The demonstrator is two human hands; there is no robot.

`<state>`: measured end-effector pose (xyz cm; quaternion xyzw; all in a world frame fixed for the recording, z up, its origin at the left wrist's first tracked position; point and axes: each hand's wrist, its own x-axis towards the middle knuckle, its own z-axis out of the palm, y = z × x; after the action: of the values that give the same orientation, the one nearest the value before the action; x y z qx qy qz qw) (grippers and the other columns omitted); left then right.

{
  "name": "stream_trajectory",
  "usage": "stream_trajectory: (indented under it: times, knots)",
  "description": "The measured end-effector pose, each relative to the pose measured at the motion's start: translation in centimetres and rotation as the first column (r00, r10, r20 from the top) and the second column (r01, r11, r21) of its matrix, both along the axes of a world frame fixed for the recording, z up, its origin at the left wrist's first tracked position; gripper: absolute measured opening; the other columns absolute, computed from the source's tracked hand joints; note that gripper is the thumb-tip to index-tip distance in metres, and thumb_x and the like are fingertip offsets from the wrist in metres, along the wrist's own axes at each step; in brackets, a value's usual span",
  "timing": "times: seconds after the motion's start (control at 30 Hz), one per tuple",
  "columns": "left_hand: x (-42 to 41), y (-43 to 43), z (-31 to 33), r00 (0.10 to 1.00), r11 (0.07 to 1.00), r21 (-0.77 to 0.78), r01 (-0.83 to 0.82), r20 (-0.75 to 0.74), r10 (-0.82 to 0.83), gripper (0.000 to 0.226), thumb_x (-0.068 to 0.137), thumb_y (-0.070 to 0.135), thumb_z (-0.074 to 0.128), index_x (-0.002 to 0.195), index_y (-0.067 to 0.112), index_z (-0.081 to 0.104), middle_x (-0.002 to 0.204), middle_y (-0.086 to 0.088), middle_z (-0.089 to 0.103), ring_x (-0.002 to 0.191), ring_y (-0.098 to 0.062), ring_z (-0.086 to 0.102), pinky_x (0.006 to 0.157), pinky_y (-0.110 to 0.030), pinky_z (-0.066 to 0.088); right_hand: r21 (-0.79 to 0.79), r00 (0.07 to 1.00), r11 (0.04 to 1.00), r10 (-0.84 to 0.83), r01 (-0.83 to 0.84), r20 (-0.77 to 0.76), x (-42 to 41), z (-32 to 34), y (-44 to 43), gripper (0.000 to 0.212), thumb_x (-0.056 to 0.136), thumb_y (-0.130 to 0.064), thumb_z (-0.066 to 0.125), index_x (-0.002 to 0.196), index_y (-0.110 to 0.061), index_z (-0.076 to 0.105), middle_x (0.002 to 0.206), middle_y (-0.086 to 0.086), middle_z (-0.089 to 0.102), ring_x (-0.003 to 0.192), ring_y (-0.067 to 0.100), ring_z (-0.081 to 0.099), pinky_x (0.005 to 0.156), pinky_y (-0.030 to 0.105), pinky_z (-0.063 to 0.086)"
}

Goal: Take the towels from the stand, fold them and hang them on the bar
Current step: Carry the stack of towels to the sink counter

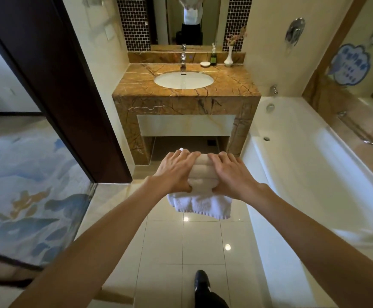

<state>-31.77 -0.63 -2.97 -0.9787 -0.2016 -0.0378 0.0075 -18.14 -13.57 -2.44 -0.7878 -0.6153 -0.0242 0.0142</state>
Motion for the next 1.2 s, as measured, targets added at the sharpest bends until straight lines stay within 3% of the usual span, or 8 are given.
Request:
stream_trajectory:
  times: [0.57,0.77,1.2]
  knots:
    - [14.9,14.1,0.7,0.998,0.998,-0.009,-0.059,-0.026,0.059,0.1,0.061,0.042,0.075,0.144,0.024,0.023,0.135,-0.004,0.04,0.123,-0.025,0.039,0.101,-0.033,0.032,0.04,1.0,0.999,0.021,-0.021,-0.014,15.3,-0.4,14.8,0.094,0.062,-0.053,0.075,0.137,-0.017,0.032,0.121,0.006,0.047,0.106,0.027,0.048,0.088,0.04,0.039]
    - [18.8,19.5,0.4,1.0,1.0,-0.009,-0.025,-0.019,0.025,0.097,0.057,0.044,0.074,0.139,0.026,0.026,0.127,-0.004,0.044,0.114,-0.026,0.044,0.093,-0.035,0.037,0.029,1.0,0.999,0.019,-0.019,-0.016,19.1,-0.6,19.5,0.095,0.063,-0.058,0.073,0.137,-0.015,0.033,0.126,0.009,0.048,0.112,0.029,0.047,0.092,0.042,0.039]
    - [27.3,27.5,0.6,0.995,0.996,-0.002,0.093,0.036,-0.093,0.096,0.06,0.043,0.072,0.142,0.022,0.026,0.126,-0.004,0.044,0.111,-0.024,0.043,0.093,-0.033,0.036,-0.014,0.997,0.997,-0.072,0.072,0.043,26.4,0.8,26.1,0.111,0.055,-0.079,0.06,0.139,-0.012,0.032,0.124,0.01,0.047,0.109,0.031,0.047,0.089,0.043,0.039]
